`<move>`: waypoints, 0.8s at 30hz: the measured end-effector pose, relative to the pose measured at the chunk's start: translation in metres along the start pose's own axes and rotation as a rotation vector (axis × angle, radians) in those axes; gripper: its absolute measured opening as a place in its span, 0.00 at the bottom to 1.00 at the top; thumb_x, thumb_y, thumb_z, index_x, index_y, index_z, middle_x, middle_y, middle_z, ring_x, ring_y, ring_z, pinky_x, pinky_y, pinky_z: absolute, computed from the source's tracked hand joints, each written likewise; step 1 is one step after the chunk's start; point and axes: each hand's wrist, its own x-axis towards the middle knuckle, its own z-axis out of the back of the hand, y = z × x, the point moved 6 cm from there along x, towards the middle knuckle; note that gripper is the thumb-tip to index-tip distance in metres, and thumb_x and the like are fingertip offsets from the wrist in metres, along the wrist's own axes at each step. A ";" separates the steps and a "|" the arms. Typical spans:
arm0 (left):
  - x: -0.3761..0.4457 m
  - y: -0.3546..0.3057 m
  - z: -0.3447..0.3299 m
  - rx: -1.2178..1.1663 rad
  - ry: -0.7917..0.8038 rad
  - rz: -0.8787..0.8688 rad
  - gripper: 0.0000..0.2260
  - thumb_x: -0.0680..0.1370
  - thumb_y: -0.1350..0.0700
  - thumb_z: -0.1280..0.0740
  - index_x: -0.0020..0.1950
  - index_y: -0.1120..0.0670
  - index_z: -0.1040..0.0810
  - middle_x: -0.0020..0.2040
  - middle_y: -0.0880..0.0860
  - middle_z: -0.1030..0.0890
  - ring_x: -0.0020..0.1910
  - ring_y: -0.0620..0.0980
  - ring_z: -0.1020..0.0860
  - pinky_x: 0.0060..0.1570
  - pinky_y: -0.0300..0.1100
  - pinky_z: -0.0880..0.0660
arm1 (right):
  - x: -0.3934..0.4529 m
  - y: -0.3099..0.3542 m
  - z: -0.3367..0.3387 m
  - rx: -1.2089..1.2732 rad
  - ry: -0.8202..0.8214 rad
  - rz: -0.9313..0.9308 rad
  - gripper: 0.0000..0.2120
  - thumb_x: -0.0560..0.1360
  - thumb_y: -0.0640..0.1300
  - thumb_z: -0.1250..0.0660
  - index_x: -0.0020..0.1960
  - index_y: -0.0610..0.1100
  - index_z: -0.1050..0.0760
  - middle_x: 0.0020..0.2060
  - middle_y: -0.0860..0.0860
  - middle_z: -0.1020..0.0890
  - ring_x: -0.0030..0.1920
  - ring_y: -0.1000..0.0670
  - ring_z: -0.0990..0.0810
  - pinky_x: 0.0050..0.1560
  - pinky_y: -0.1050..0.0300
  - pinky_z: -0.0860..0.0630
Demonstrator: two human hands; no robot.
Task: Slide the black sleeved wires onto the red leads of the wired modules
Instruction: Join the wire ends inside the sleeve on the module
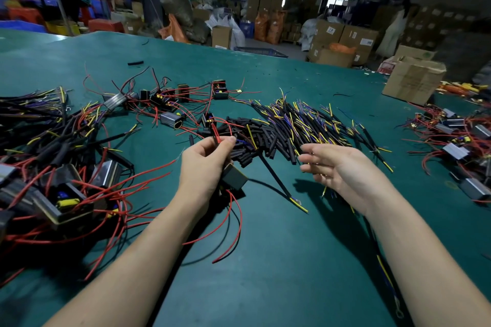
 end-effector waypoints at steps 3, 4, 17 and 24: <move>0.000 0.000 0.000 0.014 0.001 -0.009 0.06 0.75 0.54 0.30 0.39 0.52 0.18 0.27 0.48 0.26 0.26 0.44 0.30 0.27 0.35 0.31 | -0.002 -0.002 -0.006 -0.074 0.027 0.019 0.08 0.79 0.40 0.38 0.50 0.43 0.20 0.42 0.48 0.15 0.37 0.54 0.18 0.38 0.62 0.29; 0.000 0.000 0.000 0.019 0.003 -0.010 0.06 0.75 0.53 0.29 0.39 0.52 0.19 0.27 0.47 0.27 0.25 0.44 0.30 0.27 0.35 0.30 | -0.002 -0.002 -0.008 -0.098 0.031 0.027 0.08 0.79 0.40 0.38 0.49 0.44 0.20 0.42 0.48 0.15 0.36 0.54 0.18 0.37 0.62 0.30; -0.002 -0.001 -0.003 0.018 0.041 0.005 0.05 0.75 0.54 0.30 0.41 0.54 0.18 0.27 0.47 0.27 0.26 0.44 0.30 0.26 0.35 0.29 | -0.005 -0.007 -0.032 -0.432 0.168 0.146 0.06 0.75 0.37 0.31 0.48 0.47 0.19 0.36 0.54 0.16 0.29 0.60 0.25 0.30 0.73 0.32; -0.001 0.000 -0.003 0.020 0.062 0.004 0.05 0.75 0.52 0.29 0.42 0.53 0.17 0.28 0.47 0.27 0.27 0.45 0.31 0.29 0.36 0.31 | -0.003 -0.009 -0.038 -0.343 0.097 0.165 0.04 0.74 0.34 0.31 0.45 0.42 0.21 0.36 0.47 0.19 0.29 0.58 0.25 0.31 0.68 0.30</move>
